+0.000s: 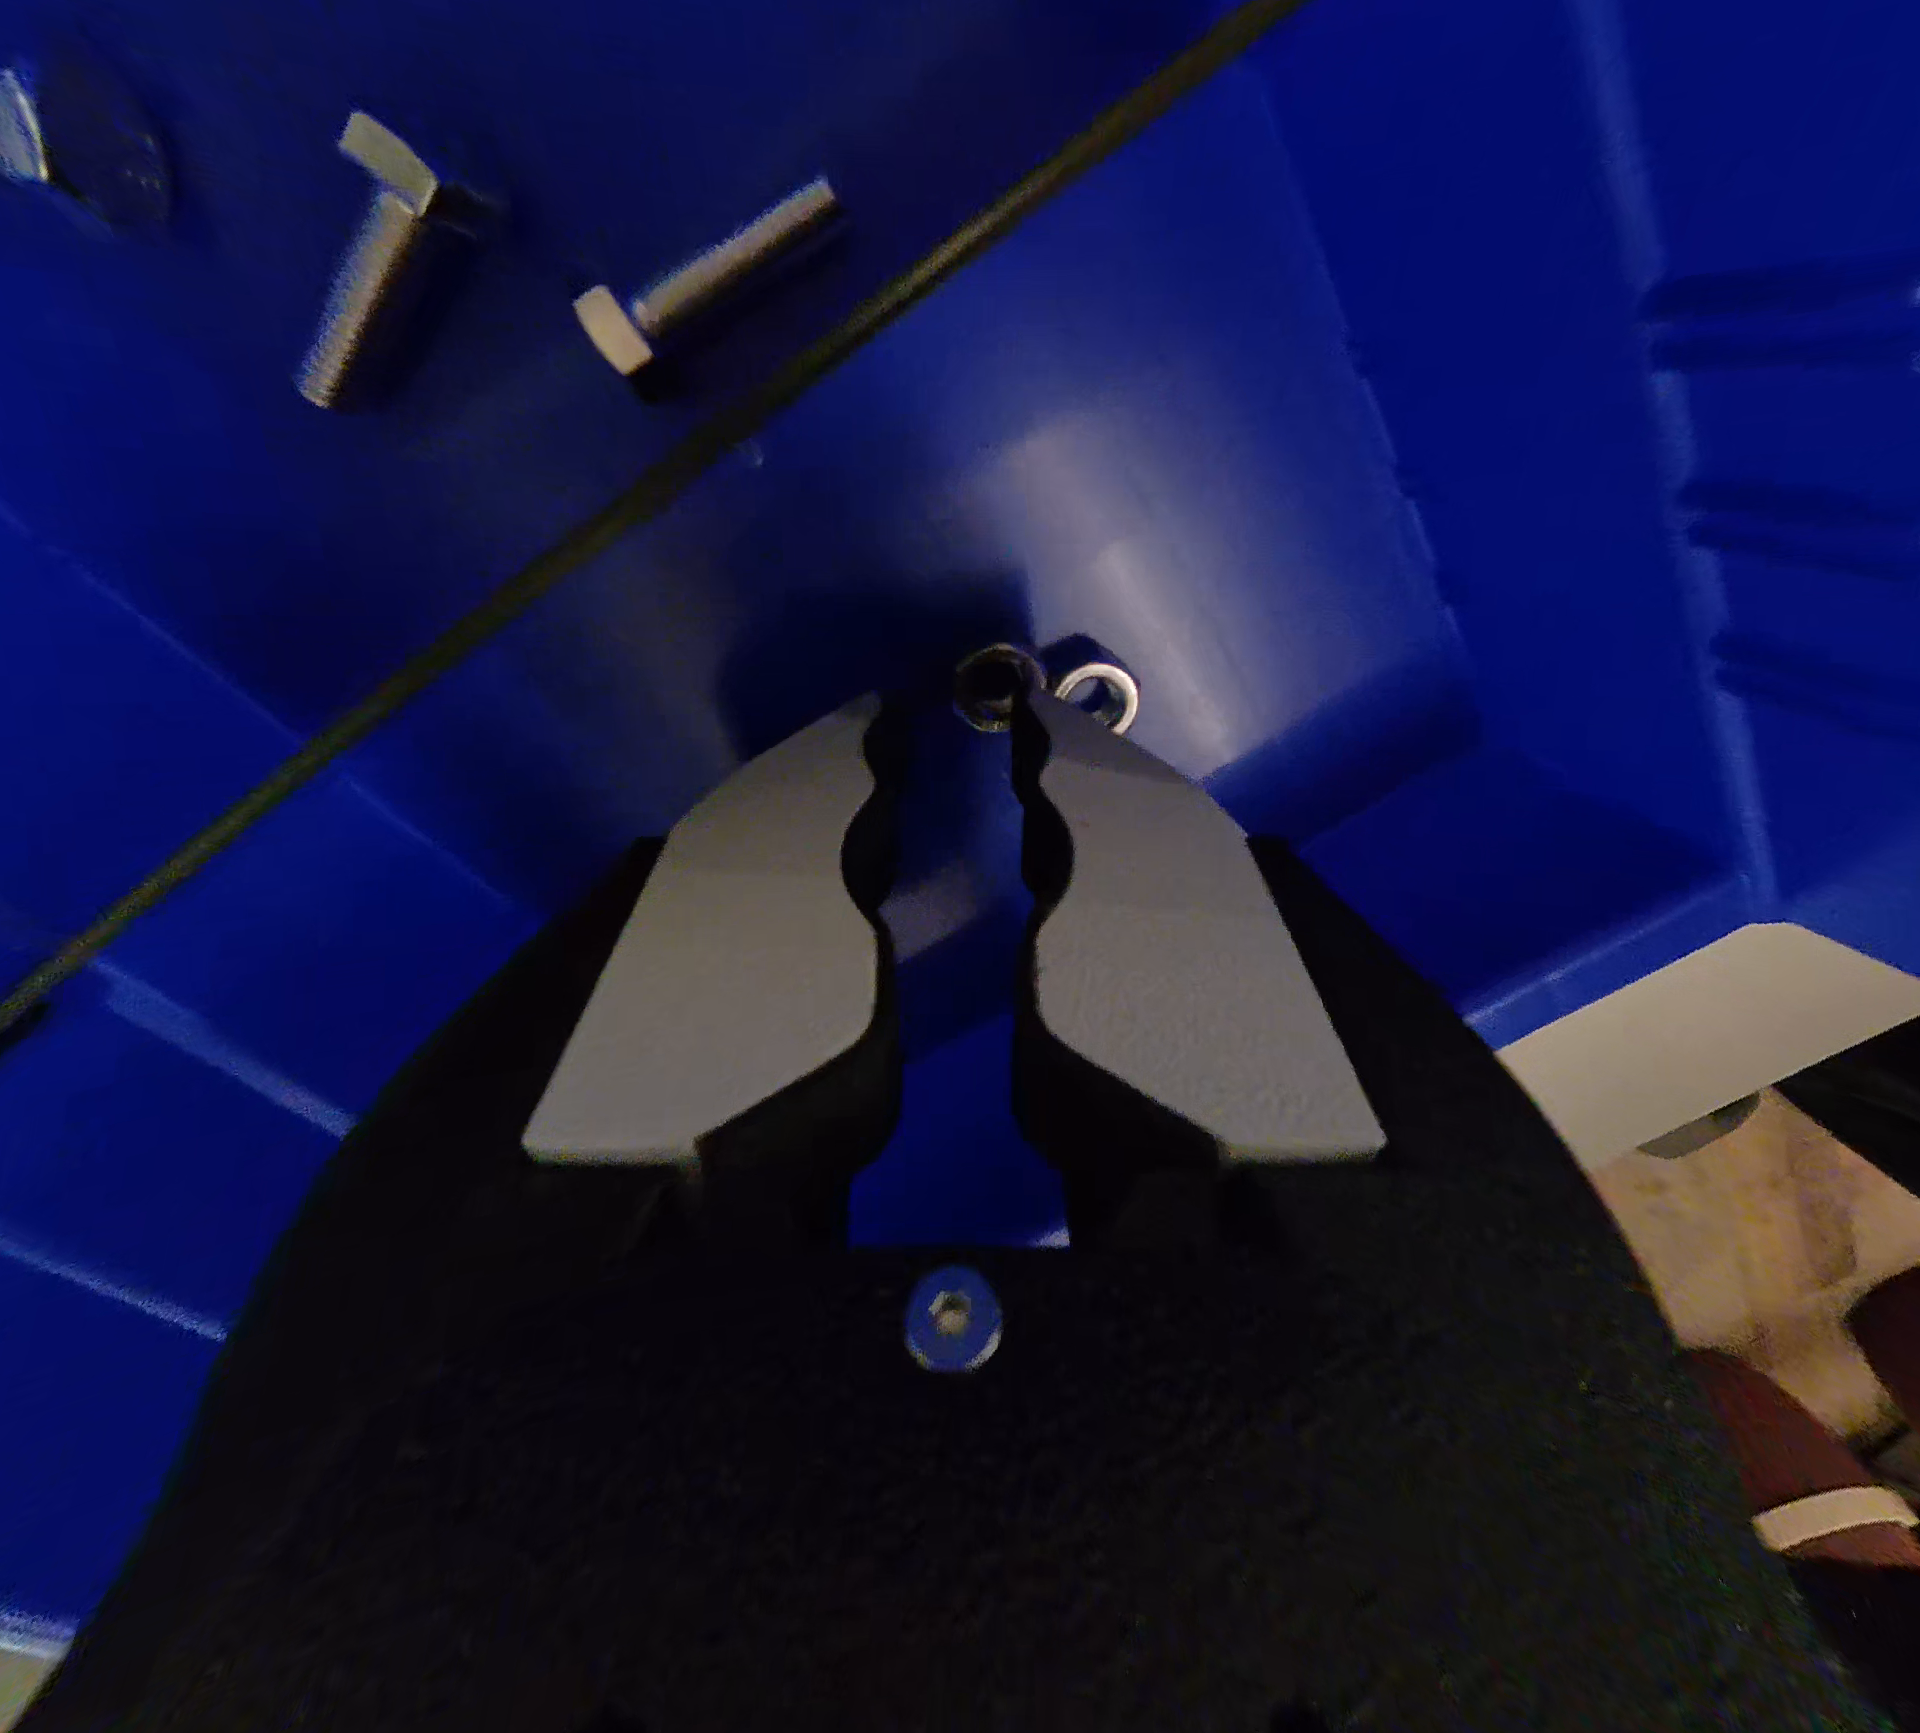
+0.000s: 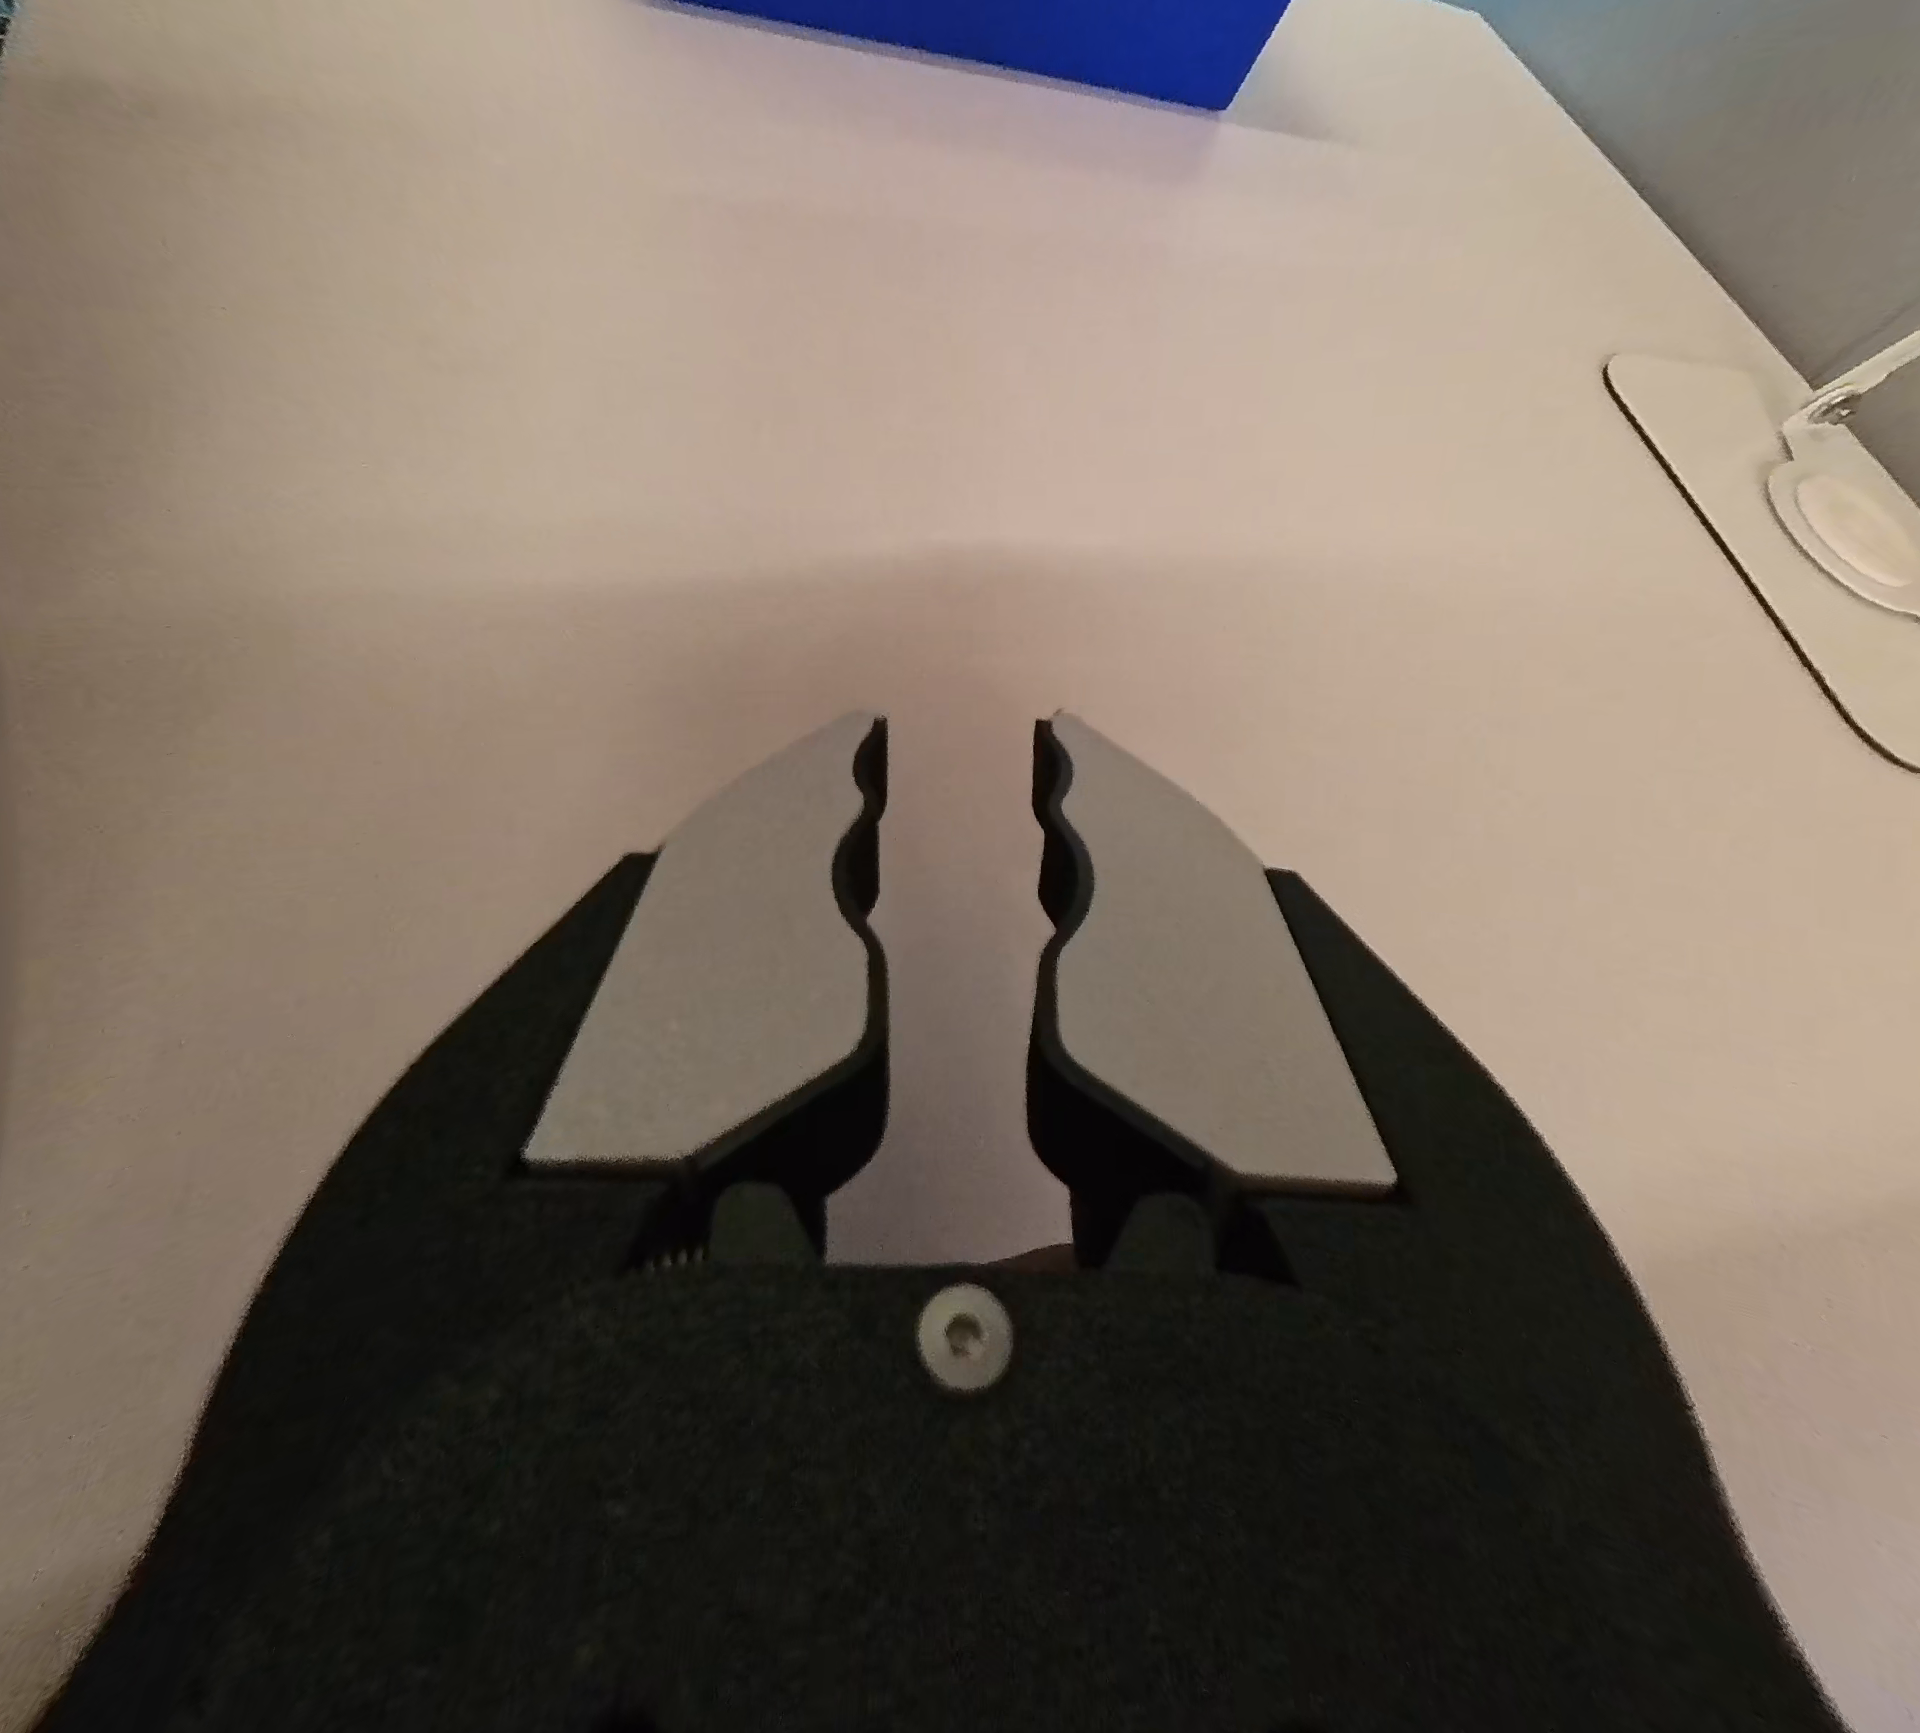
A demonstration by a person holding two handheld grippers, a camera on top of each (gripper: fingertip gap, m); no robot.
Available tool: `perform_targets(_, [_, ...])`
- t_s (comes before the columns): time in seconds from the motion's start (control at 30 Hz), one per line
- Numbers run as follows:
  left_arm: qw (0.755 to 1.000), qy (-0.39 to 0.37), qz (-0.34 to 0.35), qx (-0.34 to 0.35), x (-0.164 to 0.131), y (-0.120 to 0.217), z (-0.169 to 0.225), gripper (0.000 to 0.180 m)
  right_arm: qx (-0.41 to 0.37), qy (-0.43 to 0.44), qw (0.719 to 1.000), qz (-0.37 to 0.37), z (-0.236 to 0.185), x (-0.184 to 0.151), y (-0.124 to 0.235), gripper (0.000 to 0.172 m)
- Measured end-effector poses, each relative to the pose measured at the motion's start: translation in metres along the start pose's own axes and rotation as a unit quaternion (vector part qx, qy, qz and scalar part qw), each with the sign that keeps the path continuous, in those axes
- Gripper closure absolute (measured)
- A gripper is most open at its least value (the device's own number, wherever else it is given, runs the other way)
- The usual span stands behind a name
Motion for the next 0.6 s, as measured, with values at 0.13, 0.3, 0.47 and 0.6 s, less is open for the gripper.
perform_targets(0.13, [0.999, -0.046, -0.011, -0.004, -0.001, 0.000, 0.004, 0.159, 0.000, -0.002, 1.000, 0.002, 0.000, -0.001, 0.001, 0.146])
perform_targets(0.3, [0.995, -0.097, -0.017, -0.003, -0.002, -0.003, 0.007, 0.162, -0.001, -0.003, 1.000, 0.002, 0.001, -0.002, 0.000, 0.146])
perform_targets(0.47, [0.994, -0.111, -0.010, 0.012, -0.003, -0.005, 0.006, 0.172, -0.003, -0.003, 1.000, 0.003, 0.002, -0.002, 0.001, 0.146])
perform_targets(0.6, [0.995, -0.091, 0.002, 0.039, -0.005, 0.006, -0.001, 0.172, -0.014, 0.000, 1.000, 0.012, 0.002, -0.001, 0.005, 0.147])
Point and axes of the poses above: each gripper's, where its closed fingertips meet, y back along the fingers, x out of its top, z = x × y across the jaws, the point moved 4 cm from there along y, back along the fingers, and after that the axes turned 11 degrees about x, right-handed, at the moved point
